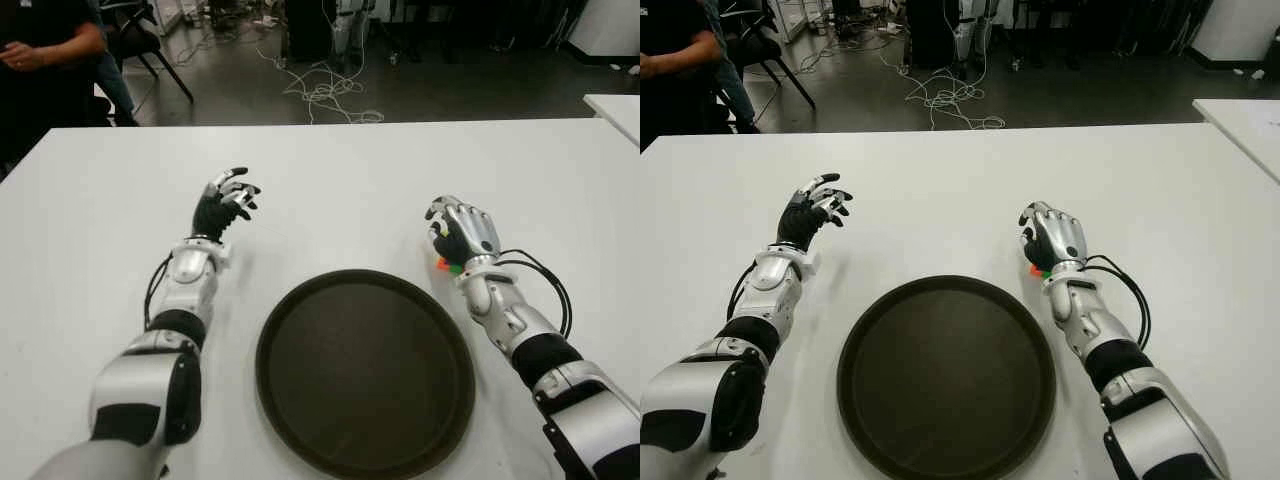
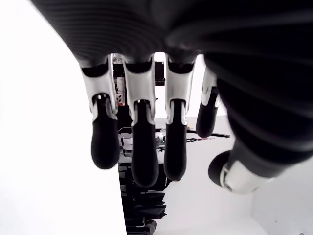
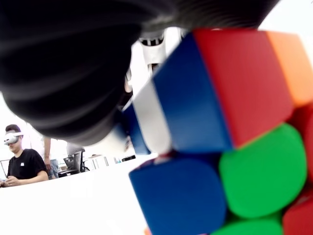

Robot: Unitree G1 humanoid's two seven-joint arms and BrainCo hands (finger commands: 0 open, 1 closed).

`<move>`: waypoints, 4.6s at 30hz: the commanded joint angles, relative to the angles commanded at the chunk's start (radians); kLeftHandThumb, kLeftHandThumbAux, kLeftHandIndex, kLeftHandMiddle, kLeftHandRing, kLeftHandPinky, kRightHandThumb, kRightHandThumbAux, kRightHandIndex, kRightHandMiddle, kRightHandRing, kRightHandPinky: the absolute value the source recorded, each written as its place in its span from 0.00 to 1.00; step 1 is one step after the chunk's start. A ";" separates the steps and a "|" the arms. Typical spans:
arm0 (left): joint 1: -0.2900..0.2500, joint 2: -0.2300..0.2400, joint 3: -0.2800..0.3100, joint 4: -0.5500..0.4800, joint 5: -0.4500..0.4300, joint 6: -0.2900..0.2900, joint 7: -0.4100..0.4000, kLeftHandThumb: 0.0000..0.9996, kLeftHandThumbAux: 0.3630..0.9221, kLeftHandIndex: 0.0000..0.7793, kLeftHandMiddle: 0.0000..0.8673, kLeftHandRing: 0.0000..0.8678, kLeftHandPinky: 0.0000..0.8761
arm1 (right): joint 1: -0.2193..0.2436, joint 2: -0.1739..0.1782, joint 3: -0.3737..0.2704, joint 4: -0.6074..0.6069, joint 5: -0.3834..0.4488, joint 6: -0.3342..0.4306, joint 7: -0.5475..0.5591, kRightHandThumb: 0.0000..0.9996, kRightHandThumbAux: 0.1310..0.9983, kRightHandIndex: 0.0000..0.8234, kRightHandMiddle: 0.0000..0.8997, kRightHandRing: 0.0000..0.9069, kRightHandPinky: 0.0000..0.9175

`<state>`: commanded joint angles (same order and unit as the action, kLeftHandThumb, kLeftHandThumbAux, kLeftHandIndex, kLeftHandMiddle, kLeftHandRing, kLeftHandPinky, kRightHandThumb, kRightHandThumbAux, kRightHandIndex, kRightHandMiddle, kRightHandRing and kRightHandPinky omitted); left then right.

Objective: Pick up the Rubik's Cube and put it in the plate

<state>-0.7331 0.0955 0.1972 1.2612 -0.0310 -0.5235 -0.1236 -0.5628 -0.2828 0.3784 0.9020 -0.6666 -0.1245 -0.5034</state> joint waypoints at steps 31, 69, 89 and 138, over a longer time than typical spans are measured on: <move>0.000 0.002 -0.003 0.000 0.003 0.001 -0.003 0.15 0.54 0.30 0.52 0.60 0.67 | -0.002 -0.004 -0.010 -0.003 0.021 -0.039 -0.014 0.70 0.70 0.50 0.54 0.55 0.60; 0.003 0.006 -0.017 -0.006 0.014 0.006 -0.001 0.15 0.54 0.30 0.48 0.58 0.63 | 0.059 -0.051 -0.036 -0.164 0.021 -0.020 0.095 0.67 0.71 0.48 0.19 0.18 0.13; 0.007 0.007 -0.029 -0.009 0.018 0.001 0.000 0.15 0.50 0.29 0.48 0.58 0.64 | 0.134 -0.099 -0.031 -0.417 -0.011 0.127 0.300 0.00 0.77 0.08 0.10 0.10 0.08; 0.008 0.016 -0.035 -0.010 0.023 -0.003 0.002 0.15 0.49 0.30 0.49 0.59 0.65 | 0.279 -0.167 -0.040 -0.681 -0.052 0.195 0.464 0.00 0.82 0.09 0.11 0.10 0.09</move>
<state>-0.7248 0.1117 0.1627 1.2510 -0.0075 -0.5263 -0.1213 -0.2835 -0.4499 0.3389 0.2215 -0.7182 0.0704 -0.0391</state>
